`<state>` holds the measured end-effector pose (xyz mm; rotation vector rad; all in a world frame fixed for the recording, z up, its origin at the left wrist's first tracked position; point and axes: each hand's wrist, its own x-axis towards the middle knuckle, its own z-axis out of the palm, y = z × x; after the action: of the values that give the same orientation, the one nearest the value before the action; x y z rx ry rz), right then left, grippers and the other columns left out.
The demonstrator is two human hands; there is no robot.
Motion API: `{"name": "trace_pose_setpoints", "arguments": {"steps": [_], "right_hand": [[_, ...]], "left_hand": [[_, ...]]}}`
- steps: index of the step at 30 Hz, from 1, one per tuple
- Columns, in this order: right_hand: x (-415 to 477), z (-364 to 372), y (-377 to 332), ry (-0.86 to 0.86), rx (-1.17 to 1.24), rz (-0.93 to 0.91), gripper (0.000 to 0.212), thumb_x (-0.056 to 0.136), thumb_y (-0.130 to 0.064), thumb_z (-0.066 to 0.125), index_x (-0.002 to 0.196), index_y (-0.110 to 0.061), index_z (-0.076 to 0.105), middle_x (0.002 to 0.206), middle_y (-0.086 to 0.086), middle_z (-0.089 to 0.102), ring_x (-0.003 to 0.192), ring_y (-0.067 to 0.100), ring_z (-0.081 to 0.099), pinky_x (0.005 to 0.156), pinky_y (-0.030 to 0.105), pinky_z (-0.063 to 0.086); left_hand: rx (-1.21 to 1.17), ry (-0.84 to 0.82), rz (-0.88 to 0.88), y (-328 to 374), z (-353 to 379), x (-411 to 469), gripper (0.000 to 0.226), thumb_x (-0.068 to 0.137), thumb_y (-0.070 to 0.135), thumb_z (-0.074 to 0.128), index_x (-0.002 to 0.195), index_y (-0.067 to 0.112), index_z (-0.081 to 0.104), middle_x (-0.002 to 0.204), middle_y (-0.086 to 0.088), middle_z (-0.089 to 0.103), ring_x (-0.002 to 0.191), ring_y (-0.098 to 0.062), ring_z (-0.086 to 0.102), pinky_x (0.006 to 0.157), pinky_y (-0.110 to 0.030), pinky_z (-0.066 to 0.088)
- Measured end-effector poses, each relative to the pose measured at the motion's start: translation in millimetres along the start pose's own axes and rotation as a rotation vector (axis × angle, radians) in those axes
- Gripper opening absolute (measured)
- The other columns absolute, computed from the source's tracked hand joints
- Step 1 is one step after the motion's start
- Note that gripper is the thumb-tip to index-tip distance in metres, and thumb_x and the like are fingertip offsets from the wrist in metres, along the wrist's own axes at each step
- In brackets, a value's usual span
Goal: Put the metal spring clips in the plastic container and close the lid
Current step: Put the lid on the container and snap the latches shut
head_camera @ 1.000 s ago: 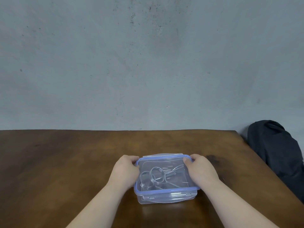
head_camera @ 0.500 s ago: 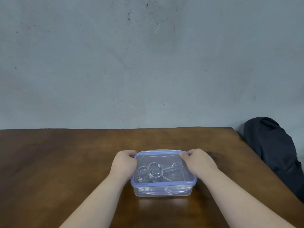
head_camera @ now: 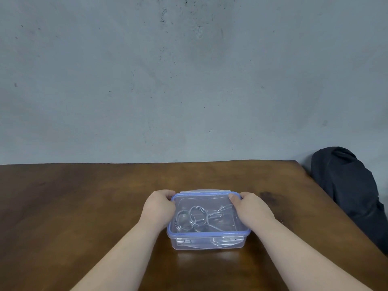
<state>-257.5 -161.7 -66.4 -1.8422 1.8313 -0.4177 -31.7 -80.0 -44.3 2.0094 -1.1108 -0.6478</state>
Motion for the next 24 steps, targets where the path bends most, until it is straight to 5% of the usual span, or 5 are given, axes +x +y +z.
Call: {"name": "trace_pose_setpoints", "arguments": {"steps": [4,10,14,20,24], "right_hand": [[3,2,0,-0.034,0.032,-0.014,0.043,0.103,-0.052,0.035,0.104,-0.021,0.064,0.107,0.006,0.068,0.089,0.023,0.065,0.085,0.044,0.056],[-4,2,-2,-0.115,0.204,-0.073,0.037,0.107,-0.041,0.035,0.121,-0.017,0.060,0.116,0.006,0.069,0.102,0.025,0.064,0.096,0.045,0.051],[-4,5,4,-0.176,0.421,-0.074,0.043,0.108,-0.039,0.037,0.149,-0.028,0.045,0.140,0.001,0.059,0.123,0.024,0.058,0.102,0.038,0.047],[-4,24,18,-0.303,1.275,0.063,0.039,0.104,-0.005,0.046,0.131,-0.025,0.067,0.122,-0.001,0.076,0.108,0.033,0.074,0.089,0.049,0.058],[-1,21,20,-0.357,1.289,0.025,0.044,0.100,0.001,0.045,0.130,-0.023,0.066,0.116,0.005,0.078,0.107,0.035,0.074,0.096,0.054,0.055]], "left_hand": [[-0.023,-0.023,-0.050,1,0,-2,0.040,0.088,0.004,0.063,0.059,0.030,0.058,0.064,0.013,0.060,0.069,-0.017,0.061,0.061,-0.026,0.054],[-0.156,-0.111,-0.093,-8,8,-1,0.049,0.096,0.000,0.045,0.140,0.017,0.059,0.125,-0.003,0.070,0.105,-0.024,0.069,0.078,-0.029,0.057],[-0.365,-0.186,-0.145,-18,10,-1,0.056,0.093,0.000,0.041,0.143,0.025,0.053,0.125,-0.003,0.069,0.100,-0.025,0.073,0.090,-0.045,0.060],[-0.646,-0.276,-0.131,-29,13,-1,0.059,0.094,-0.013,0.038,0.137,0.026,0.052,0.123,-0.010,0.069,0.100,-0.030,0.074,0.078,-0.039,0.058],[-0.481,-0.385,-0.008,-30,10,0,0.065,0.090,0.004,0.050,0.151,0.022,0.039,0.156,0.000,0.042,0.137,-0.028,0.049,0.103,-0.036,0.044]]}}
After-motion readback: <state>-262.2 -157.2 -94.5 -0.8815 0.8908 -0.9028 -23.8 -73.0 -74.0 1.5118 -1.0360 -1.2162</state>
